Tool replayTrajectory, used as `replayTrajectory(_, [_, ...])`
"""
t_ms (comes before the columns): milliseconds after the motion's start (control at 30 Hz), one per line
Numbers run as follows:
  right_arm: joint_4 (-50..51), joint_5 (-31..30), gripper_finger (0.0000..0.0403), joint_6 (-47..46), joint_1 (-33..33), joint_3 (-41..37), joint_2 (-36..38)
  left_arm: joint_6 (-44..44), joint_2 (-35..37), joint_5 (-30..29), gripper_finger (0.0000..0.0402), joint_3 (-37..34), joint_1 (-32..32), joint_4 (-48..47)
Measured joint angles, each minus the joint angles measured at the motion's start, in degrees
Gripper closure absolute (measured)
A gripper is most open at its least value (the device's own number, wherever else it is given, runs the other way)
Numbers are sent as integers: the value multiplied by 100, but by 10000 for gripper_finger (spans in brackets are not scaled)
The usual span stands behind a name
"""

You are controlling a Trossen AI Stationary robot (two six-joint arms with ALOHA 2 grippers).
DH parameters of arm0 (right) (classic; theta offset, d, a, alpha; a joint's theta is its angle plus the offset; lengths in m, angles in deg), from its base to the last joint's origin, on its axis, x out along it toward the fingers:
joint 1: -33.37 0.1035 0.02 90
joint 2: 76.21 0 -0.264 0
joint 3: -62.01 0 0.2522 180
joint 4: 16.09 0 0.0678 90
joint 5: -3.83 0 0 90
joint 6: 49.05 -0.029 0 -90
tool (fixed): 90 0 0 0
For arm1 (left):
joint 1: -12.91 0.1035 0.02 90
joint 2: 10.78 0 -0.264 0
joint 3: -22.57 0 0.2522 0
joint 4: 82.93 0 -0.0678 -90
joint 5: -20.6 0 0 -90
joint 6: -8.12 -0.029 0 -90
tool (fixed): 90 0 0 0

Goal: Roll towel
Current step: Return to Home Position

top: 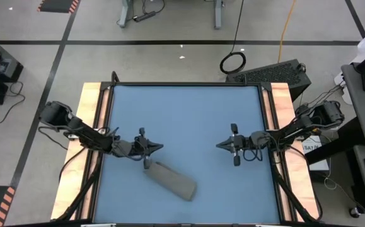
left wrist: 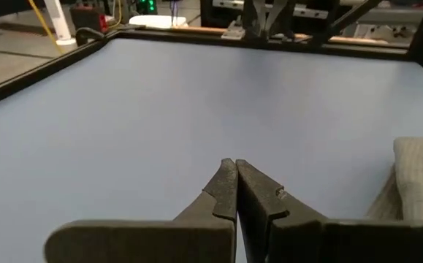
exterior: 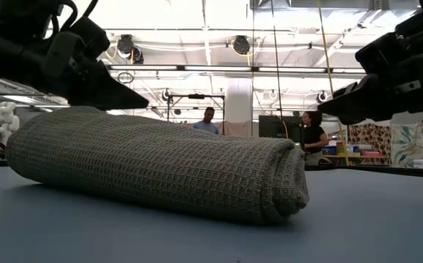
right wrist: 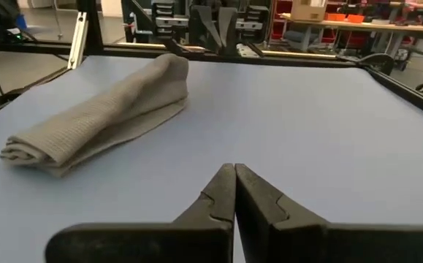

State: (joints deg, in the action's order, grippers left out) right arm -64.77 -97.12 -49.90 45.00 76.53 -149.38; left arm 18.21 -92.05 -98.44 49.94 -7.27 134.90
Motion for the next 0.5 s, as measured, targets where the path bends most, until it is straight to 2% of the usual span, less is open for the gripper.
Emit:
replayTrajectory(200, [102,46,403,7,-191,0,0,161,142,-156,398,-201,-166,178])
replayTrajectory(267, [190,43,403,8,-240,0,0,166,272,-383,398,-393,-274,339])
replayTrajectory(367, [314,46,403,42,-278,-2,61,164,561,-696,398,-688,-418,746])
replayTrajectory(500, [589,49,403,14,-296,-4,210,163,1048,-757,398,-973,-517,852])
